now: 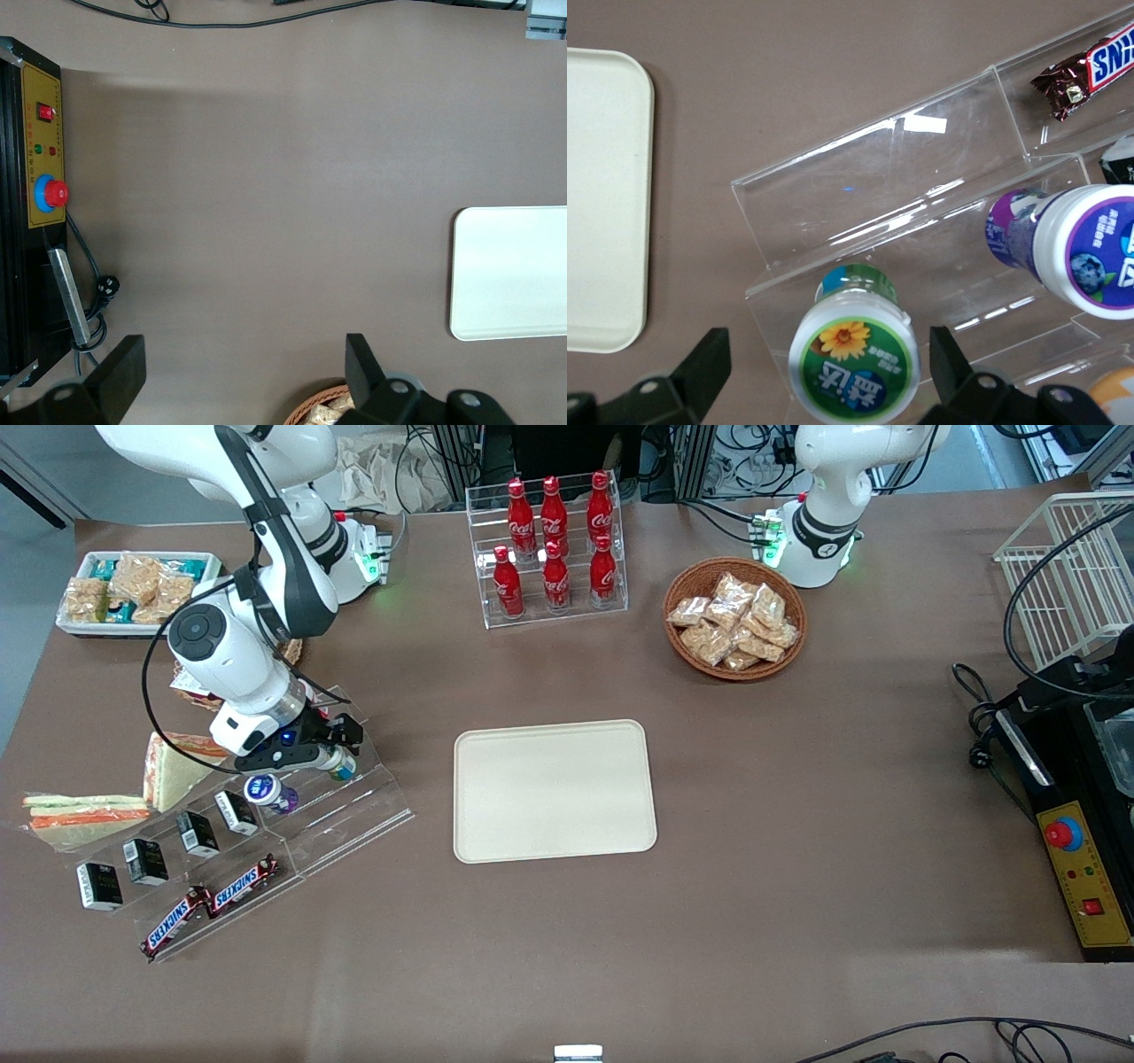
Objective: Place green gum on tray
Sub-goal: 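Close the right gripper around the green gum bottle's cap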
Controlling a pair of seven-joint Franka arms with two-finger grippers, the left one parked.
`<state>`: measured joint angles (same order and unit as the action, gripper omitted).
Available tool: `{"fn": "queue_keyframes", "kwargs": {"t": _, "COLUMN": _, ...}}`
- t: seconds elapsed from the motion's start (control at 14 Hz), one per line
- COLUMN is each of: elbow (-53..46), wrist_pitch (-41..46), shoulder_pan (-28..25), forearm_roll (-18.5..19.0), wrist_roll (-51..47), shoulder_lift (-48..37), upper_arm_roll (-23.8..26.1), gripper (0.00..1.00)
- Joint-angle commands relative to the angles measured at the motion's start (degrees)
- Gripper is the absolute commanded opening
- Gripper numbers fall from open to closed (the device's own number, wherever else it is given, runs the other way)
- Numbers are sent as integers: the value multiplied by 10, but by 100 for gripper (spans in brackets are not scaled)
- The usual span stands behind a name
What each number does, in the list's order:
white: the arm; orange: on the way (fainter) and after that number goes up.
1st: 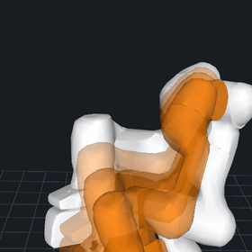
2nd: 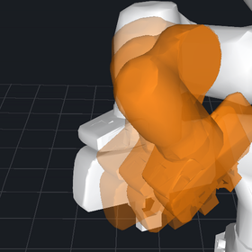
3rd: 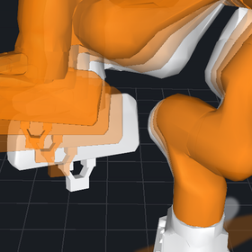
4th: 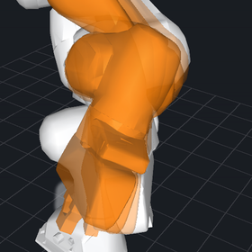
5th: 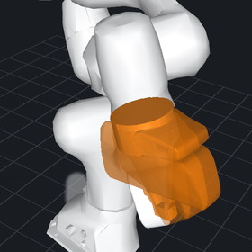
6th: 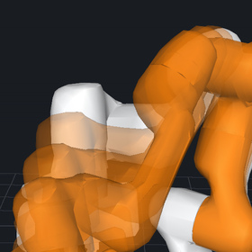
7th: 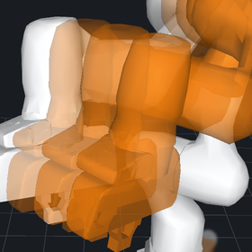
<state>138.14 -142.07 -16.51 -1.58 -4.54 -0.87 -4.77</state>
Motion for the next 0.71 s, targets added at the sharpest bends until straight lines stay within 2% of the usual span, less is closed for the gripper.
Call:
{"fn": "queue_keyframes", "kwargs": {"t": 0.0, "elbow": 17, "wrist_pitch": -15, "shoulder_pan": -3, "forearm_roll": -8, "wrist_roll": 2, "shoulder_lift": -12, "upper_arm_roll": -2, "gripper": 98}}
{"fn": "queue_keyframes", "kwargs": {"t": 0.14, "elbow": 20, "wrist_pitch": -15, "shoulder_pan": -2, "forearm_roll": -7, "wrist_roll": 2, "shoulder_lift": -12, "upper_arm_roll": -3, "gripper": 89}}
{"fn": "queue_keyframes", "kwargs": {"t": 0.29, "elbow": 23, "wrist_pitch": -15, "shoulder_pan": -1, "forearm_roll": -7, "wrist_roll": 2, "shoulder_lift": -12, "upper_arm_roll": -3, "gripper": 75}}
{"fn": "queue_keyframes", "kwargs": {"t": 0.5, "elbow": 24, "wrist_pitch": -8, "shoulder_pan": -1, "forearm_roll": -7, "wrist_roll": 3, "shoulder_lift": -12, "upper_arm_roll": -4, "gripper": 22}}
{"fn": "queue_keyframes", "kwargs": {"t": 0.57, "elbow": 23, "wrist_pitch": -8, "shoulder_pan": -1, "forearm_roll": -7, "wrist_roll": 3, "shoulder_lift": -12, "upper_arm_roll": -4, "gripper": 14}}
{"fn": "queue_keyframes", "kwargs": {"t": 0.64, "elbow": 22, "wrist_pitch": -7, "shoulder_pan": -1, "forearm_roll": -7, "wrist_roll": 3, "shoulder_lift": -12, "upper_arm_roll": -4, "gripper": 14}}
